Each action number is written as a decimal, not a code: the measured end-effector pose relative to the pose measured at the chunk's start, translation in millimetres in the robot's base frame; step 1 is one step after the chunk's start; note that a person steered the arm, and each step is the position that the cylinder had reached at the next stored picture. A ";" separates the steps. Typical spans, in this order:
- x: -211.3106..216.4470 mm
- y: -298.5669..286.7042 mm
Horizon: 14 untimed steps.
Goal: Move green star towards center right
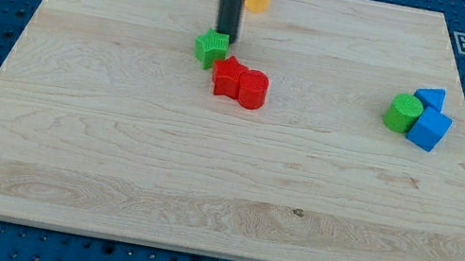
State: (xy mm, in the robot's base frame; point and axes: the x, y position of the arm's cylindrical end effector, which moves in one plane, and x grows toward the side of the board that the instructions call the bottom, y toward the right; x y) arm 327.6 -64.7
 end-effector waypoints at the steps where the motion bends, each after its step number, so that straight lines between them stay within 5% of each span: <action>1: -11.3 -43.7; 3: 43.7 -62.4; 5: 44.1 2.6; 9: 24.5 36.9; 12: 21.3 171.3; 14: -4.9 178.4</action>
State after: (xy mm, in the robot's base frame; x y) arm 322.6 113.6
